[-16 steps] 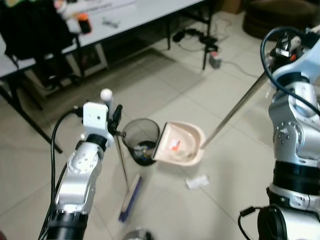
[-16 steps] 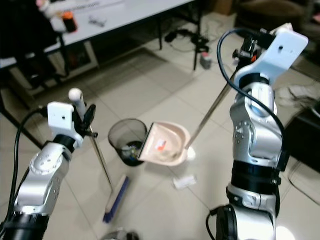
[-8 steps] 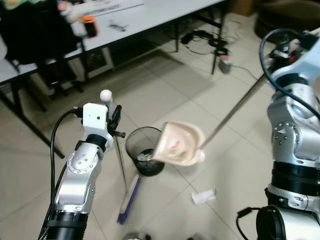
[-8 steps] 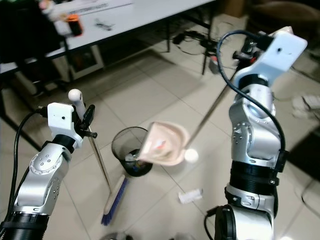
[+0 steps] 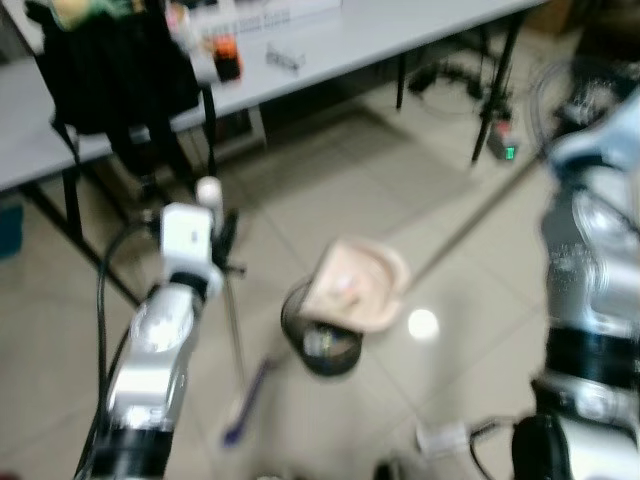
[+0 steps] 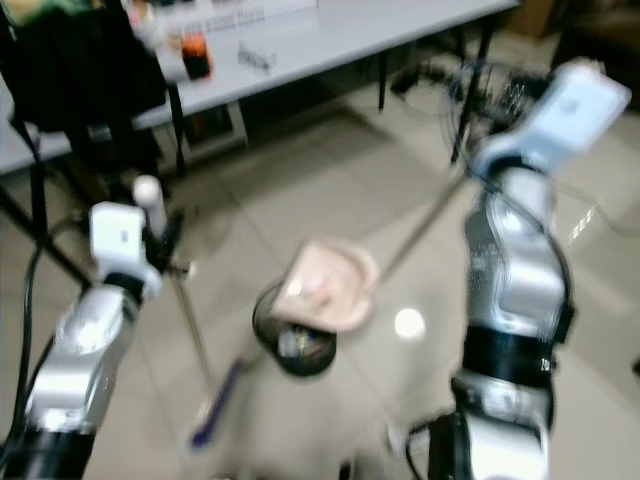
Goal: Sweep floor
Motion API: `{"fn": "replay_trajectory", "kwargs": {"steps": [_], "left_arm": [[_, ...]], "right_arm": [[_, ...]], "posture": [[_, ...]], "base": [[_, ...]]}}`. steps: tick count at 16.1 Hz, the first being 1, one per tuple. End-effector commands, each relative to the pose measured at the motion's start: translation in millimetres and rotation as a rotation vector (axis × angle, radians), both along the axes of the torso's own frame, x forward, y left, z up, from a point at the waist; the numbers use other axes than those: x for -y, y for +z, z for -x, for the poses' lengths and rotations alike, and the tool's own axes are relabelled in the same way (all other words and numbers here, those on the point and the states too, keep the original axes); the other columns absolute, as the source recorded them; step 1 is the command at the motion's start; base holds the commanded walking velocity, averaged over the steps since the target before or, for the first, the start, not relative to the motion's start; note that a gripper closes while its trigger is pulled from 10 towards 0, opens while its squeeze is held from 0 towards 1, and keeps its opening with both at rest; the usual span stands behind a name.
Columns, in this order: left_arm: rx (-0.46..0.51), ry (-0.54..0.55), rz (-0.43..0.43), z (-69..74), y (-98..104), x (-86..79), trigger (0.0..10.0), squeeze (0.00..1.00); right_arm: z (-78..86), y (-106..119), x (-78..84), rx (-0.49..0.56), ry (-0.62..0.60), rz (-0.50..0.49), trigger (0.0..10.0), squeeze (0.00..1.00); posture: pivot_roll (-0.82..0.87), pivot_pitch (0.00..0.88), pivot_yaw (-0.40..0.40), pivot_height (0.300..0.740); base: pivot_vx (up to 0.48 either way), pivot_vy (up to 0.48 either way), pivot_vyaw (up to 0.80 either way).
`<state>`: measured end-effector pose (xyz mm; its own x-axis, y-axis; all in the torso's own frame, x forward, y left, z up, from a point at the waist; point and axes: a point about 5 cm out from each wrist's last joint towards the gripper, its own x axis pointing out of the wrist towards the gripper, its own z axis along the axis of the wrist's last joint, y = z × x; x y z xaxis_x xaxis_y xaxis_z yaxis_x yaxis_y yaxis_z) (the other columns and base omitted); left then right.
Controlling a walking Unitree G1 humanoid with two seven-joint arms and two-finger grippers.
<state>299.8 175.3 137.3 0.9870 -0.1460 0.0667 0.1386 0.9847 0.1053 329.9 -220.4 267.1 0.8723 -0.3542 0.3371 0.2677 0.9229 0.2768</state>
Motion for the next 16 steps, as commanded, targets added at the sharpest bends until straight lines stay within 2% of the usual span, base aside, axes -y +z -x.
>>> {"fn": "replay_trajectory", "kwargs": {"steps": [1, 9, 12, 16], "left_arm": [[0.020, 0.025, -0.028, -0.4, 5, -7.2, 10.0, 0.00], [0.039, 0.018, -0.021, -2.9, 8, -5.6, 10.0, 0.00], [0.039, 0.016, -0.021, -3.8, 8, -5.2, 10.0, 0.00], [0.041, 0.011, -0.020, -5.2, 8, -4.4, 10.0, 0.00]], "right_arm": [[1.9, 10, -8.8, 0.066, 0.025, -0.010, 10.0, 0.00], [-1.4, 9, -8.1, 0.070, 0.012, 0.022, 10.0, 0.00], [-5.7, 8, -20.4, 0.092, 0.065, 0.096, 10.0, 0.00], [-9.3, 5, -52.9, 0.193, 0.188, 0.281, 10.0, 0.00]], "posture": [[-0.04, 0.072, 0.075, 0.740], [-0.03, 0.053, 0.075, 0.740], [-0.03, 0.044, 0.075, 0.740], [-0.03, 0.035, 0.074, 0.740]], "base": [[0.000, 0.000, 0.00], [0.000, 0.000, 0.00], [0.000, 0.000, 0.00], [0.000, 0.000, 0.00]]}}
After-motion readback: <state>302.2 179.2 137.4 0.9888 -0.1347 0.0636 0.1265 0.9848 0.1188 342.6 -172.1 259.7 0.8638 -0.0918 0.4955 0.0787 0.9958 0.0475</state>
